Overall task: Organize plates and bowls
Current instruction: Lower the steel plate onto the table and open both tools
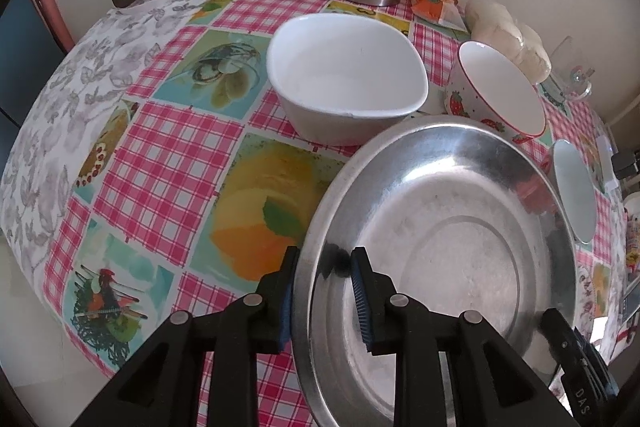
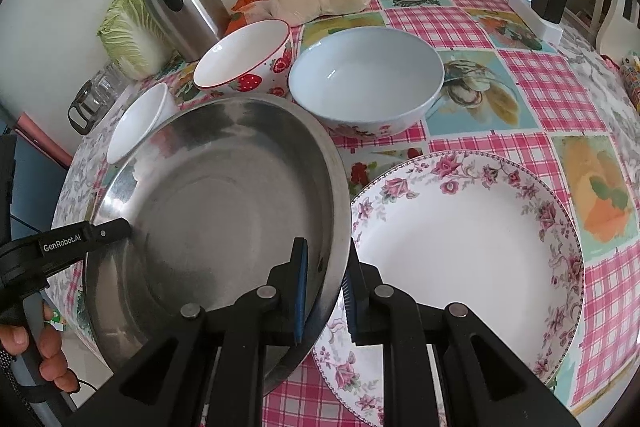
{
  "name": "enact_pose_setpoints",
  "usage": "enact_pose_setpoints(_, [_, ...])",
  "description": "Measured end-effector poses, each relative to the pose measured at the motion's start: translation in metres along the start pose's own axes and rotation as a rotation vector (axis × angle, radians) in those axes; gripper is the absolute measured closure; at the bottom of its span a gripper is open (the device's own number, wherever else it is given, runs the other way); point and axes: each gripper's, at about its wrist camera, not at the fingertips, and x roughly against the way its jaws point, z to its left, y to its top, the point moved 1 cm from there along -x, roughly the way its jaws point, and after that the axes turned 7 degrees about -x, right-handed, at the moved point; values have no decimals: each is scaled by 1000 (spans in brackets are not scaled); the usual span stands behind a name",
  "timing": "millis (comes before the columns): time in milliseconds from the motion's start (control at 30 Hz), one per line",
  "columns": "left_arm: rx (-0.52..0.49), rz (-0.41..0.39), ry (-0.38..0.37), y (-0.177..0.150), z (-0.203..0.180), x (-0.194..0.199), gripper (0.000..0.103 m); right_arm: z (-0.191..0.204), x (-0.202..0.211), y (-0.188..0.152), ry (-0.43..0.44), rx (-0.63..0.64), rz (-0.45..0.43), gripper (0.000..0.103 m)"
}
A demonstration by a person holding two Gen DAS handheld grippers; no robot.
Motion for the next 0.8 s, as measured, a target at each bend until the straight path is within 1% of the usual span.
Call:
enact_pose_setpoints(167, [2,17,-6,-1,0,-6,74,-1,-2,0,-11,-8,5,85])
enact_pose_setpoints(367, [-16,17,1,-1,-3,-9,74,-3,1,2,-15,-12,-8,85])
enact_pose_setpoints(800, [-2,15,7,-1,-2,-8,71,-1,-2,1,-20,0,8,85])
